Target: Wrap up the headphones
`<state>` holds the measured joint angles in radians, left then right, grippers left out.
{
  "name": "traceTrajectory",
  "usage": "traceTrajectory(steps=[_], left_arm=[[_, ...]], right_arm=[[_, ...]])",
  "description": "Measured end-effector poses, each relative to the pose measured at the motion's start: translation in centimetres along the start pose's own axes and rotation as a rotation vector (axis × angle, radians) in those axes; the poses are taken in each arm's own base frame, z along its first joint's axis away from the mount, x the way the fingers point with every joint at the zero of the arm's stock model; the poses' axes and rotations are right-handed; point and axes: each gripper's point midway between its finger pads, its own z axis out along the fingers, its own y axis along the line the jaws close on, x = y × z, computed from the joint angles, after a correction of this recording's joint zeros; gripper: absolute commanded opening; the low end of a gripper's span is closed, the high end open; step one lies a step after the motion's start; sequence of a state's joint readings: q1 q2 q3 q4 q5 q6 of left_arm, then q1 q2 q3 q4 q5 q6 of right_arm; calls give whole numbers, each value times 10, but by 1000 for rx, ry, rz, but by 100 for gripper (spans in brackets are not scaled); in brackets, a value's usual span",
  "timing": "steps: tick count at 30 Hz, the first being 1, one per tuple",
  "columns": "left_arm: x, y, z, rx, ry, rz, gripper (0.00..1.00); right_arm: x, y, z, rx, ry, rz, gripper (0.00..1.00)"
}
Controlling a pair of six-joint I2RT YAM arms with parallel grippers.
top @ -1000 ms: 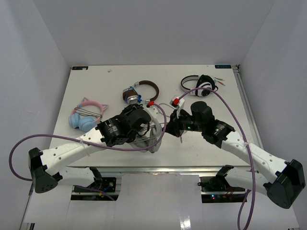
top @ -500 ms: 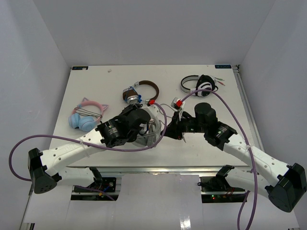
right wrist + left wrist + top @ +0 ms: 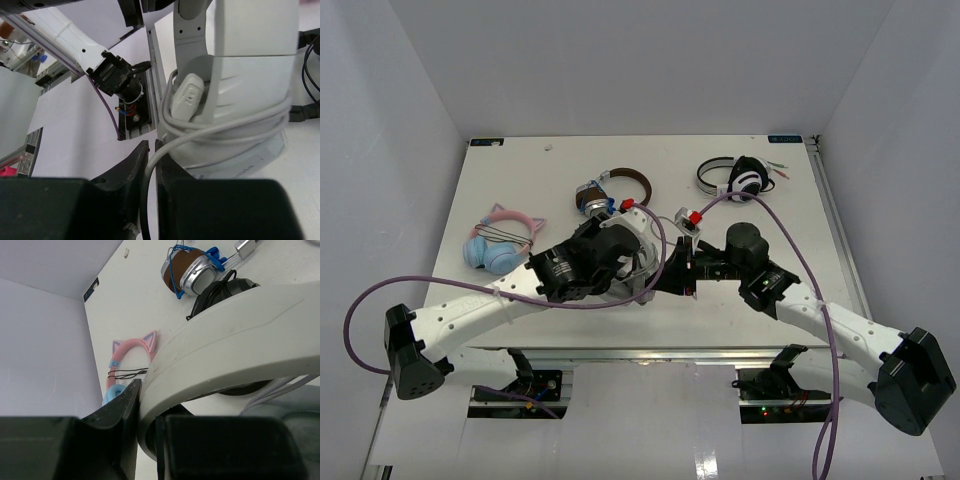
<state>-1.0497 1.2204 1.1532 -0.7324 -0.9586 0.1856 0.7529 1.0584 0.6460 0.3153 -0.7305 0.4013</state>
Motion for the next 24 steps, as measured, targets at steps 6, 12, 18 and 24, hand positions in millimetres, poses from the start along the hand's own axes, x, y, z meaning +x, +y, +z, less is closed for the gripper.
traceTrajectory(steps=[6, 12, 18, 24], left_arm=[[-2, 0, 6, -76, 49, -89, 0], [-6, -5, 9, -78, 99, -172, 0], [-24, -1, 1, -17, 75, -343, 0], [-24, -5, -6, 42, 74, -451, 0]], right_arm=[[-2, 6, 6, -37, -33, 18, 22], [-3, 11, 16, -41, -47, 27, 22], [-6, -5, 23, 67, -94, 3, 22], [-6, -14, 30, 159, -142, -54, 22]])
